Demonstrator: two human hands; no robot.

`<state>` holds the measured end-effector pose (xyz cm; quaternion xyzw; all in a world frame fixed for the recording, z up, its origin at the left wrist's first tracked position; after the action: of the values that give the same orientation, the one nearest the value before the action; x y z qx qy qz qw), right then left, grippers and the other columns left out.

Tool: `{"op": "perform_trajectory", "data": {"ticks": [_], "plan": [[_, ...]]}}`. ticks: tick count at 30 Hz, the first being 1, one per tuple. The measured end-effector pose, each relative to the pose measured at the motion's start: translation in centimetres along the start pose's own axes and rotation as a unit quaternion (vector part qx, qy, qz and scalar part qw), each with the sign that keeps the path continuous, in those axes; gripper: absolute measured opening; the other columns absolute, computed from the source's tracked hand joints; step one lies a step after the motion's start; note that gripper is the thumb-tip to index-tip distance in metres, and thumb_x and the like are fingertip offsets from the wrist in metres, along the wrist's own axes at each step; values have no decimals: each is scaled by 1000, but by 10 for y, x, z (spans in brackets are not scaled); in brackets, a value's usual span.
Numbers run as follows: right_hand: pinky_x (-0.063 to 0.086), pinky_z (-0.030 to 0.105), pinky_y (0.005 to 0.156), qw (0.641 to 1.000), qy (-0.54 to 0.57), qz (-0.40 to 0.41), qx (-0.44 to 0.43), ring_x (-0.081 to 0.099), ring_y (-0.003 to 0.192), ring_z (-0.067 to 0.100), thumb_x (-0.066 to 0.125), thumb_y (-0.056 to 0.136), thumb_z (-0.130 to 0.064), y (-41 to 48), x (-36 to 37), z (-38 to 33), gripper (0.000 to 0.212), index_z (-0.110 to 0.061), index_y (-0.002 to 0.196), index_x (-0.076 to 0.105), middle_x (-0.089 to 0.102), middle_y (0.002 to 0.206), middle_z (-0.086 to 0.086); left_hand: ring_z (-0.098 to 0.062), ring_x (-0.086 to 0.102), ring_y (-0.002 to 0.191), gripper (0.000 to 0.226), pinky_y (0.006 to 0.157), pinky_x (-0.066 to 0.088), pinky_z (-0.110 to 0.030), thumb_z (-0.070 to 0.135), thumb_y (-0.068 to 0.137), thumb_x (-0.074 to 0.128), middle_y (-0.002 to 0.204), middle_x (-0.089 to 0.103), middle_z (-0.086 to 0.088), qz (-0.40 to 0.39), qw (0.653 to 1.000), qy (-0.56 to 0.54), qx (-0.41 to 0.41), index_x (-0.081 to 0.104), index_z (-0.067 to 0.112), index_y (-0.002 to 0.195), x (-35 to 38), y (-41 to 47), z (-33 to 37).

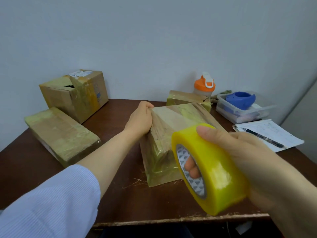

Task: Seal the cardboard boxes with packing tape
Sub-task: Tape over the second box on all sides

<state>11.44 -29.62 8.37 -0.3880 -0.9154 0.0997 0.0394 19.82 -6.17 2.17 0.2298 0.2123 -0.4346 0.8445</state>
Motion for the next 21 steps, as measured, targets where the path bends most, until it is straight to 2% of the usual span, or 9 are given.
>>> {"op": "perform_trajectory", "data": {"ticks": [3,6,11,13,16,17,18,19,21], "plan": [[58,39,64,999,20,5,49,69,59,26,65,62,-49,-5,0,29,48,-2,71,75,71,74,22,-16,51,93,25,72,41,-34,26,99,22,102,52,7,1,1000,7,-1,44,33,105,0,0,-1],[57,35,60,996,44,10,71,68,59,27,64,63,-47,-4,7,55,51,2,69,73,70,74,24,-17,52,96,25,79,44,-36,25,99,22,105,54,5,6,1000,4,-4,45,32,105,-2,1,-1],[55,35,58,991,84,32,97,65,54,29,64,70,-40,3,5,85,49,9,66,71,68,71,29,-18,52,96,27,76,40,-32,22,100,23,109,56,0,-5,1000,22,3,47,25,110,-2,0,3],[56,34,58,989,94,29,111,66,54,28,65,71,-39,6,3,89,49,10,69,71,68,72,29,-19,52,98,30,79,41,-32,17,99,24,113,57,-3,-27,997,74,-1,49,19,116,-5,1,10],[56,35,60,988,92,20,119,66,55,28,67,69,-39,11,3,89,48,8,72,72,69,73,28,-28,51,114,33,94,38,-35,10,95,30,117,57,-9,-36,972,232,19,53,11,118,-14,5,37],[56,35,60,988,93,18,121,66,56,28,67,70,-39,12,3,90,48,8,73,72,69,73,28,-31,46,121,33,100,33,-37,17,96,31,121,55,-12,-36,959,277,38,50,9,121,-13,3,50],[56,35,60,988,95,18,123,66,56,29,68,70,-39,14,3,90,47,8,74,71,69,74,28,-31,37,131,44,107,25,-40,32,98,28,134,47,-16,-51,946,317,55,43,6,130,-5,-1,61],[57,35,60,987,97,19,123,66,56,29,68,70,-38,15,2,91,46,8,73,71,69,74,29,-31,22,141,65,113,14,-42,51,96,21,149,30,-18,-85,929,356,59,29,6,143,8,-9,65],[57,36,60,987,97,20,126,66,55,29,67,72,-37,18,1,91,45,8,71,72,69,75,29,-27,-5,146,94,116,-4,-41,74,85,10,158,-3,-15,-154,899,407,43,0,7,151,36,-31,60]]}}
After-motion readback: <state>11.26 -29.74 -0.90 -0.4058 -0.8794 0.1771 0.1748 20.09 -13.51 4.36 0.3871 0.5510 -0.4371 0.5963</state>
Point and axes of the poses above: each hand's wrist, its own y-axis towards the middle knuckle, its own x-axis out of the palm, z = x × y, the point moved 8 cm from there along y, towards the middle knuckle
